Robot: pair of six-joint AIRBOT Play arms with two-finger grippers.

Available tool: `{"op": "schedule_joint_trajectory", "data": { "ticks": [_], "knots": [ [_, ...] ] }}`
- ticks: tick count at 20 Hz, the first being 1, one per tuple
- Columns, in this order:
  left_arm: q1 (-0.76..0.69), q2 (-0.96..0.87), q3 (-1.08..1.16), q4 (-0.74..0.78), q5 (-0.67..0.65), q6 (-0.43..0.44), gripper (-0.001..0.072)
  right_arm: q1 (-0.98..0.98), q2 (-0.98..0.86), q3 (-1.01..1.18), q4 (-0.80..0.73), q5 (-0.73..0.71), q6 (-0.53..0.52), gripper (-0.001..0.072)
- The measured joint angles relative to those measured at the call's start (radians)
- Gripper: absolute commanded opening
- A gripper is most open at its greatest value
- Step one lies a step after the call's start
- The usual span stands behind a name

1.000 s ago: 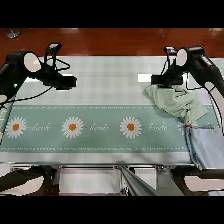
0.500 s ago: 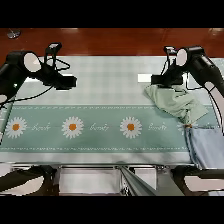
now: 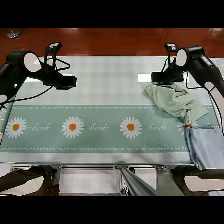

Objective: Fold the shirts.

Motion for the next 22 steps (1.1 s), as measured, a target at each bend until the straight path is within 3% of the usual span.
{"op": "schedule_joint_trajectory", "data": {
  "ticks": [1, 2, 3, 6, 10, 11, 12, 13, 18, 22],
  "knots": [
    [0.000, -0.003, 0.000, 0.000, 0.039, 0.000, 0.0213, -0.002, -0.001, 0.000, -0.052, -0.031, 0.013, 0.0628],
    [0.000, -0.006, 0.000, 0.000, 0.082, 0.000, 0.0649, -0.008, -0.003, 0.000, -0.105, -0.057, 0.031, 0.0628],
    [0.000, -0.012, 0.000, 0.000, 0.133, 0.000, 0.0702, -0.022, -0.008, 0.000, -0.156, -0.077, 0.057, 0.0628],
    [0.003, -0.030, 0.001, 0.016, 0.262, -0.001, 0.0702, -0.098, -0.031, 0.000, -0.217, -0.061, 0.123, 0.0627],
    [0.030, -0.041, 0.001, 0.036, 0.276, -0.001, 0.0702, -0.203, -0.102, -0.019, -0.139, 0.057, 0.108, 0.0594],
    [0.041, -0.041, 0.001, 0.039, 0.251, 0.000, 0.0702, -0.221, -0.121, -0.028, -0.105, 0.079, 0.091, 0.0487],
    [0.052, -0.042, 0.001, 0.040, 0.229, 0.007, 0.0702, -0.233, -0.138, -0.034, -0.060, 0.094, 0.070, 0.0128],
    [0.066, -0.042, 0.001, 0.041, 0.198, 0.018, 0.0702, -0.242, -0.149, -0.039, -0.019, 0.114, 0.045, 0.0034],
    [0.155, 0.051, -0.026, 0.042, 0.005, 0.092, 0.0702, -0.260, -0.056, -0.009, 0.154, 0.148, -0.064, 0.0034],
    [0.180, 0.299, -0.175, -0.084, -0.029, 0.153, 0.0701, -0.264, 0.171, 0.085, 0.212, 0.088, -0.112, 0.0033]
  ]
}}
